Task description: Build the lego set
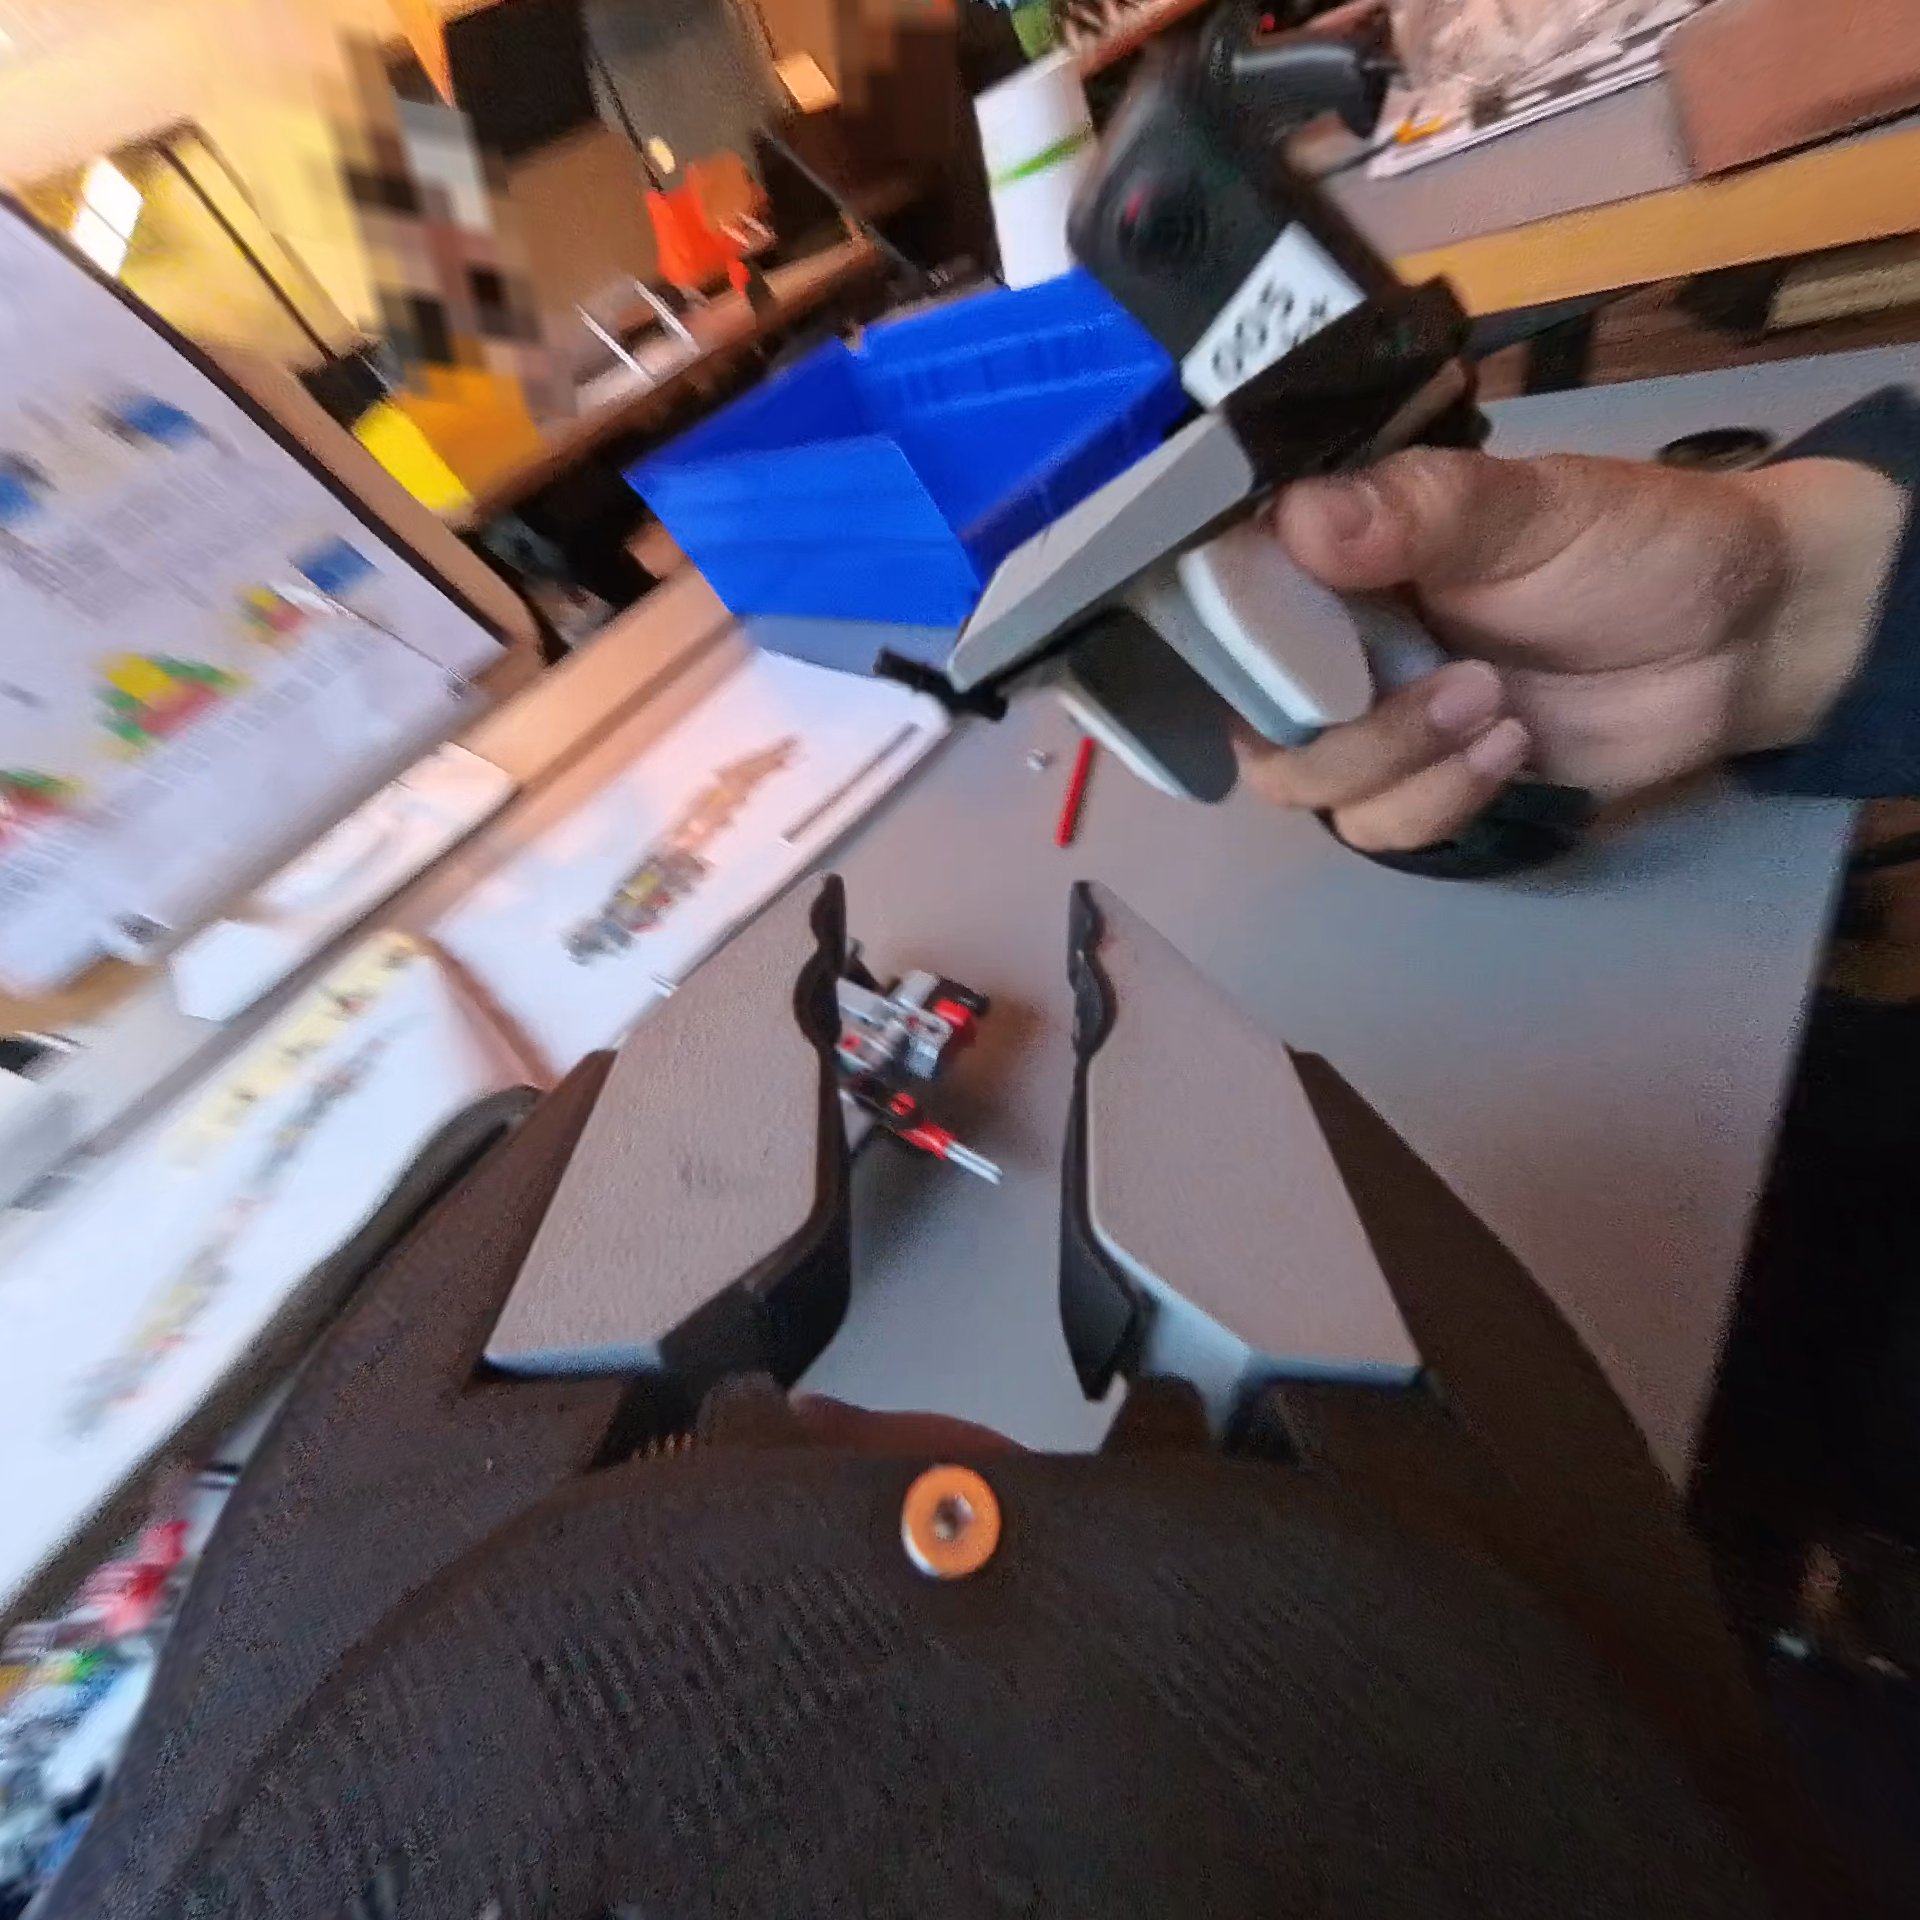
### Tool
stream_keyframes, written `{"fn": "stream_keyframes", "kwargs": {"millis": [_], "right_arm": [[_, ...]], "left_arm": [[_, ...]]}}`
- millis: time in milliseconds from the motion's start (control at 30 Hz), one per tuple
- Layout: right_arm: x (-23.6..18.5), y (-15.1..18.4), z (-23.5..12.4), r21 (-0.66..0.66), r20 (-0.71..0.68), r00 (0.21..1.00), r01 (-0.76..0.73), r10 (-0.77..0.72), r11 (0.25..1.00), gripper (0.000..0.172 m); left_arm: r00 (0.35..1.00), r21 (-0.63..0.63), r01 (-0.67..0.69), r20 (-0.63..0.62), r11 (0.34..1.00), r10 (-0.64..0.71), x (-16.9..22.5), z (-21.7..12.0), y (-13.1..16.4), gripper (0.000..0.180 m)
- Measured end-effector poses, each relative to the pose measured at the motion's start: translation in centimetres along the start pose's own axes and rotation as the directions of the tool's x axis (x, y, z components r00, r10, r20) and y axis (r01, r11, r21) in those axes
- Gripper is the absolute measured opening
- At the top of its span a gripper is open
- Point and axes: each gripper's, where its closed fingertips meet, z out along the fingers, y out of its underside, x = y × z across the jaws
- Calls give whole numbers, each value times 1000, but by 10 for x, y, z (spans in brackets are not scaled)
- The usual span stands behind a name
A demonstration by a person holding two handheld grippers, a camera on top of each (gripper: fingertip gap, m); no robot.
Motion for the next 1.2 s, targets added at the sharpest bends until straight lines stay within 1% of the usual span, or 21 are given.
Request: {"fn": "stream_keyframes", "kwargs": {"millis": [67,167,300,400,567,667,767,867,967,1067,1200], "right_arm": [[1,-3,2,64,55,986,-163,159,985,0],[-2,0,7,84,100,955,-289,280,954,0],[-10,6,14,81,128,931,-352,341,932,0],[-10,9,15,83,122,927,-366,355,927,0],[-10,12,15,91,126,914,-397,384,913,0],[-9,16,15,75,110,917,-393,385,916,0],[-11,19,15,11,107,915,-392,389,920,0],[-13,20,16,-60,69,941,-326,330,943,2],[-17,24,16,-143,50,959,-269,279,952,2],[-16,31,17,-207,20,971,-230,239,951,2],[-17,39,20,-230,28,963,-254,267,940,2]], "left_arm": [[991,34,-119,67,992,116,-2,-2,-14,39],[970,31,-224,108,974,219,-3,-2,-22,38],[958,25,-263,122,965,258,-10,-5,-25,36],[952,59,-297,101,953,290,-6,-10,-32,26],[937,52,-344,82,938,339,-3,-12,-32,23],[941,42,-339,18,940,339,-1,-13,-29,22],[949,54,-301,-84,952,305,4,-14,-28,22],[947,62,-262,-178,963,269,7,-16,-27,22],[930,80,-247,-260,966,259,12,-19,-29,22],[905,68,-244,-342,967,253,17,-22,-24,22],[864,54,-222,-453,974,222,21,-29,-19,22]]}}
